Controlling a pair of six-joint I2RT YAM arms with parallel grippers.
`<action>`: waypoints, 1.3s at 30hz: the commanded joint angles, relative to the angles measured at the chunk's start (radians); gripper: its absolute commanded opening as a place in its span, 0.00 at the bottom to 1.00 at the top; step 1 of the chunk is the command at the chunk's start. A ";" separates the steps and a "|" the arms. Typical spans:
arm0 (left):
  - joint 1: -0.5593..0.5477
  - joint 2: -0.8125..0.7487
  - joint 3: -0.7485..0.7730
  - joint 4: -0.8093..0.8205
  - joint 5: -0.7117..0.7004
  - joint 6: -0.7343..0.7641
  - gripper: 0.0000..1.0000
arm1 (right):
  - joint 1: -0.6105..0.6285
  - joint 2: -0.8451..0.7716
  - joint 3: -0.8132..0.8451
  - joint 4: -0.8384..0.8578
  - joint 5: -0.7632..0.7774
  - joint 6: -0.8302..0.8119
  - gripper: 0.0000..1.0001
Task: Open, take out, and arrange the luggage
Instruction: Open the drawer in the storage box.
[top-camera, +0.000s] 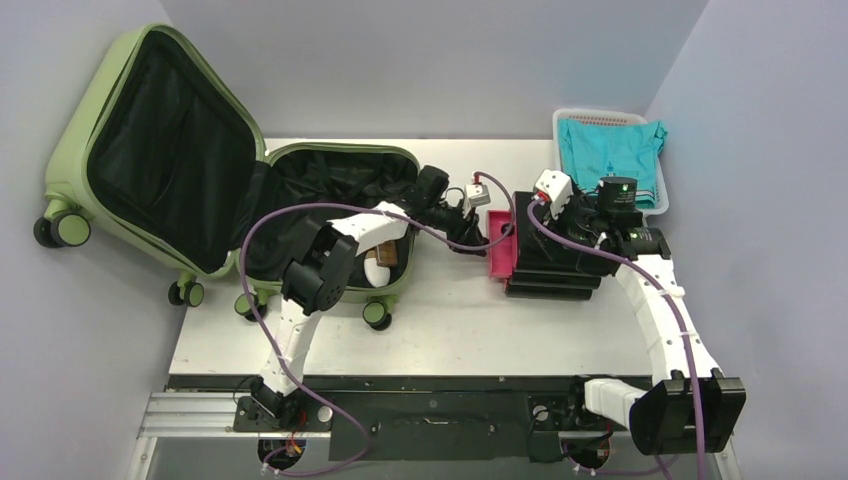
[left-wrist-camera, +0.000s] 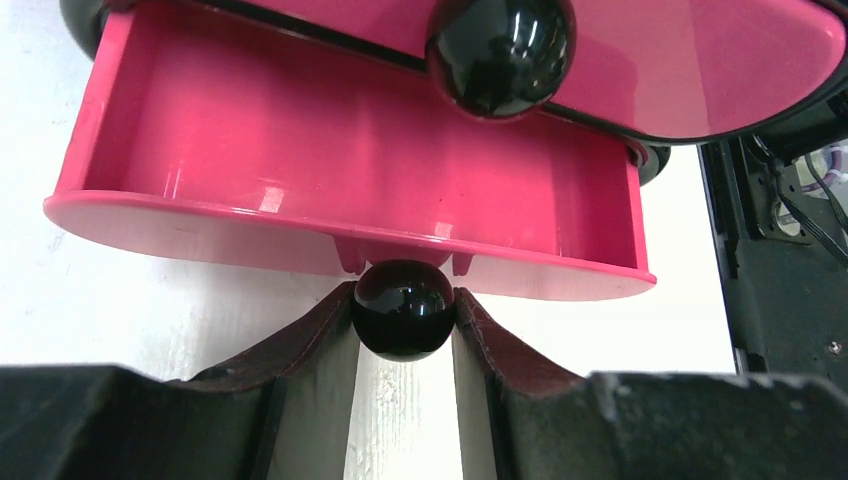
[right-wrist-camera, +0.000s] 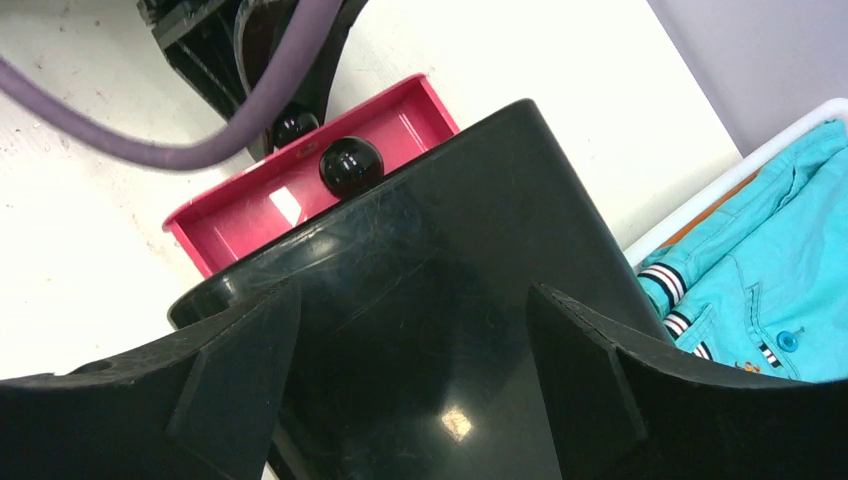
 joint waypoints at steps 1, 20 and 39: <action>0.050 -0.101 -0.002 0.058 0.063 -0.027 0.10 | 0.009 0.013 0.043 -0.014 -0.019 -0.048 0.78; 0.103 -0.041 0.068 0.135 0.022 -0.075 0.19 | 0.043 0.020 -0.016 -0.120 0.013 -0.235 0.78; 0.107 -0.007 0.067 0.267 0.074 -0.240 0.20 | 0.260 0.030 -0.045 0.239 0.188 0.060 0.80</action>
